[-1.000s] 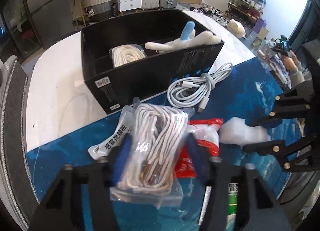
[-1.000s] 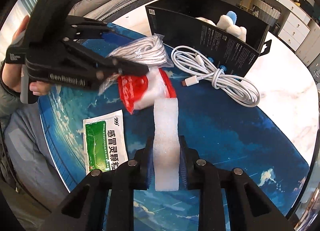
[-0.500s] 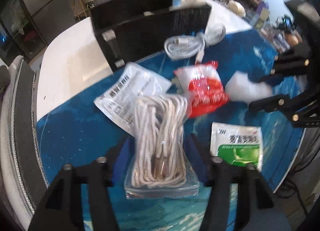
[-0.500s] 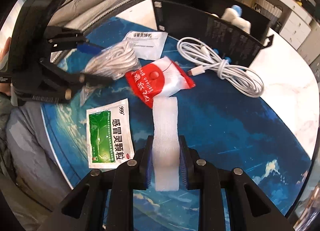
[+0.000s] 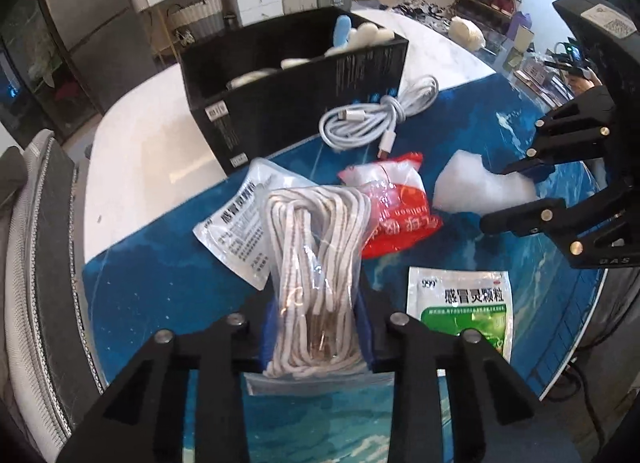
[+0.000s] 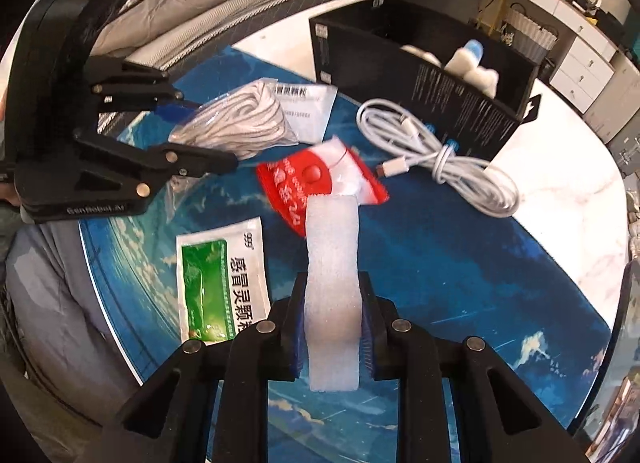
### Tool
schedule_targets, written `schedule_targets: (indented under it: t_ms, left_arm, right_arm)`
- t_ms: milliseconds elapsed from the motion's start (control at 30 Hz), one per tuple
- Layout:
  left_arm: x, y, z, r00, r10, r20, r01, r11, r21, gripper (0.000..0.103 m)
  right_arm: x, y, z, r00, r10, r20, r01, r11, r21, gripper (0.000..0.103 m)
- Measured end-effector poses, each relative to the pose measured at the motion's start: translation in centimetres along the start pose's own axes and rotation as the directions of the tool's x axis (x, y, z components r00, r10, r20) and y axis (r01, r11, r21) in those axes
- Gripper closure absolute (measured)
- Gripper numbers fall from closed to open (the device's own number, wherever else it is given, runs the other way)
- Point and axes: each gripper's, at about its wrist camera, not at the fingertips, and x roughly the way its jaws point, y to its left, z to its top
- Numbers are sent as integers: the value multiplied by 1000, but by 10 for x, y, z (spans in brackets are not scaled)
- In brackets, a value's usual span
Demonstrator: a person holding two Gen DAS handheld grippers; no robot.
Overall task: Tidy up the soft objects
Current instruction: 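Carry the foam strip with the right tool while the left carries rope to the box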
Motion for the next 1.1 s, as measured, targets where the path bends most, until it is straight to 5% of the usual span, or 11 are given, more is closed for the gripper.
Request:
schedule_targets:
  t_ms: [367,567,800,967,1100]
  left_arm:
    - [-40,8,12,982,41,183,-33,998,-48,72]
    - [-78,14,14,915,90,392,-63,995,-81,72]
    - [-98,13,-8,819,154,553,-108,988,-115,72]
    - [-93,7,-30,775,189,603,-145,982,-122,72]
    - [-93,13,-37,768,181,614,-113,982,-148,72]
  right_arm:
    - [-50,0,9,974,-7,225,-14,996,92,81]
    - [-82,7,7,911,-69,407,23,993,116,81]
    - [-106,27,-22,750,-194,632,96,978,187,81]
    - [-96,34,-41,717,-239,655,122,968,220,81]
    - [-89,35,-43,720,-245,650,122,966,229,81]
